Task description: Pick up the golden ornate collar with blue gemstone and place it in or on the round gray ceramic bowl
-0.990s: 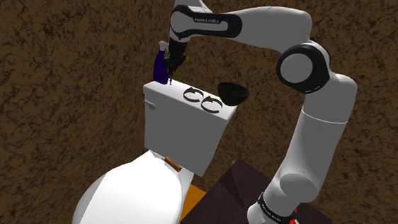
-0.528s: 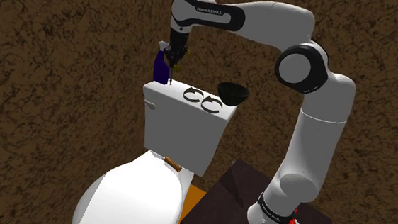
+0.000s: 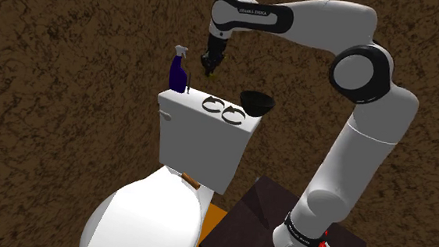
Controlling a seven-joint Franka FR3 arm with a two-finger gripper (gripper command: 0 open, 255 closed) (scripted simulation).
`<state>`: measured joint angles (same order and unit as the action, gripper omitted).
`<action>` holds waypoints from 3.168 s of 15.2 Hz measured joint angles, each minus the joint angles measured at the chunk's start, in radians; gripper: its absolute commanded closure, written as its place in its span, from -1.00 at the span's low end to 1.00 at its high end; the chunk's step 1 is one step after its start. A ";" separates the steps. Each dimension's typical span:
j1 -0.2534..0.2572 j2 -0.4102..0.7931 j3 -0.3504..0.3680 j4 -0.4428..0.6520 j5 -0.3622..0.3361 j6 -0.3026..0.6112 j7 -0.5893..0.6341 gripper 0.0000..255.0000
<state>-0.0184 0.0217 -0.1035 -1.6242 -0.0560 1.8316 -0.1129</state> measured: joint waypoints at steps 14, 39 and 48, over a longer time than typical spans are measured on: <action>-0.112 -0.332 -0.142 -0.348 -0.031 0.032 -0.242 1.00; -0.163 -0.426 -0.223 -0.606 -0.069 0.205 -0.338 -1.00; -0.162 -0.448 -0.212 -0.555 -0.070 0.133 -0.334 -1.00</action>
<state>-0.1808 -0.4266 -0.3157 -2.1787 -0.1256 1.9651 -0.4472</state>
